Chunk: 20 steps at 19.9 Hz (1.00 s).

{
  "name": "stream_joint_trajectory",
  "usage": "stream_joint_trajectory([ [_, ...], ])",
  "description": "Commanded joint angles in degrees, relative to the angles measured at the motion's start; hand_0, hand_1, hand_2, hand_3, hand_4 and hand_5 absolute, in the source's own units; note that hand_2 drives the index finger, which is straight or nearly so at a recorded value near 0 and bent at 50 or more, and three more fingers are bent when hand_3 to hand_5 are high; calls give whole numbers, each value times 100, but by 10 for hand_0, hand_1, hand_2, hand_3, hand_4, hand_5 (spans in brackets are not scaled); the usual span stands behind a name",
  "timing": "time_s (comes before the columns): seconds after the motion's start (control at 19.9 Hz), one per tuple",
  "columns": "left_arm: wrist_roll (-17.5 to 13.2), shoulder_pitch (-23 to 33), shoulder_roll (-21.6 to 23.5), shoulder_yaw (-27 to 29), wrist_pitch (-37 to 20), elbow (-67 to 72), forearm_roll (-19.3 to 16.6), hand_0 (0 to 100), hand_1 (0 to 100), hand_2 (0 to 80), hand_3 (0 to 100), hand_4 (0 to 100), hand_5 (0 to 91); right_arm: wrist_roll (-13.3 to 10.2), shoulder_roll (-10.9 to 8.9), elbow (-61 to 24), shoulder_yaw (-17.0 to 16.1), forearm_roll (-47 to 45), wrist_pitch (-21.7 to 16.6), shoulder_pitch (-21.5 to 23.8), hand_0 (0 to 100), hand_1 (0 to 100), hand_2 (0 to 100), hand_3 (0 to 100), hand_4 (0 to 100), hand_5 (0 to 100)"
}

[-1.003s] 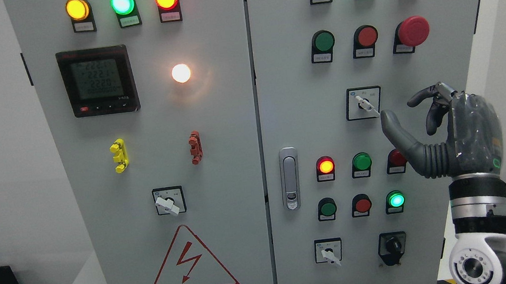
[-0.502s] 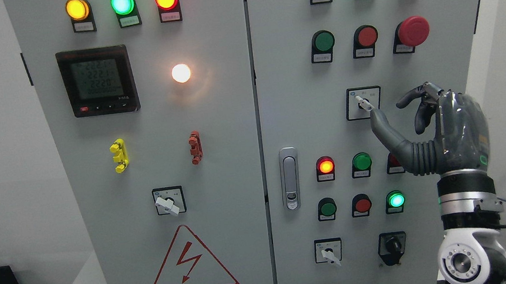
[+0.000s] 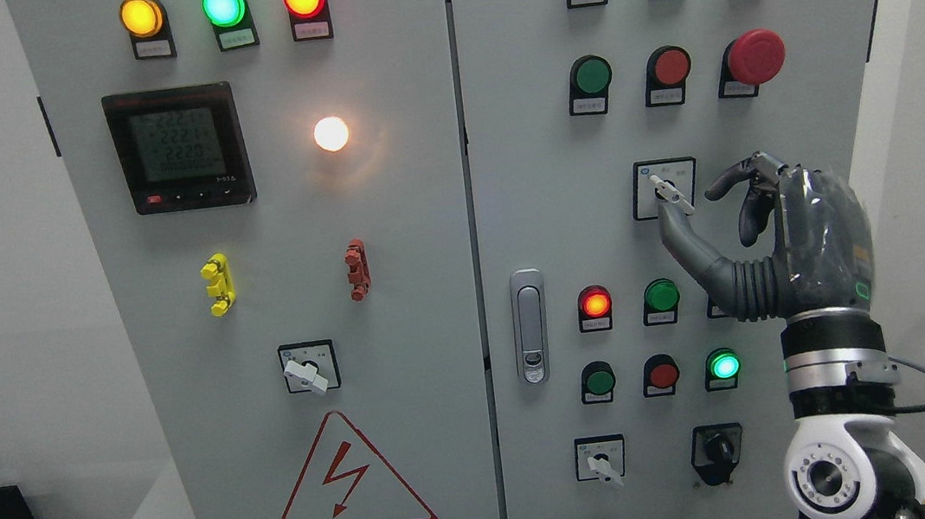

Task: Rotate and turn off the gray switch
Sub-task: 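Pinch the upper white rotary switch knob with the right hand's thumb and fingers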

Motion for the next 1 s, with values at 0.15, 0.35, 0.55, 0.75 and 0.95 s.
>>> stream_joint_trajectory([
  [0.15,-1,193,0,-9,3,0,0,120,389,0,0,0,0,-59,-5,245,54,6,105,-126,151,427,563,991,908,1000],
  [0.35,-1,193,0,-9,3,0,0,120,389,0,0,0,0,-59,-5,272,54,15,105,-152,153,424,565,990,908,1000],
  [0.55,-1,193,0,-9,3,0,0,120,389,0,0,0,0,-68,4,263,80,15,105,-143,159,422,575,989,908,1000],
  [0.75,-1,193,0,-9,3,9,0,120,389,0,0,0,0,-59,4,272,71,23,105,-143,161,421,585,989,908,1000],
  [0.95,-1,193,0,-9,3,0,0,120,389,0,0,0,0,-59,-5,307,54,67,105,-143,162,420,585,989,907,1000],
])
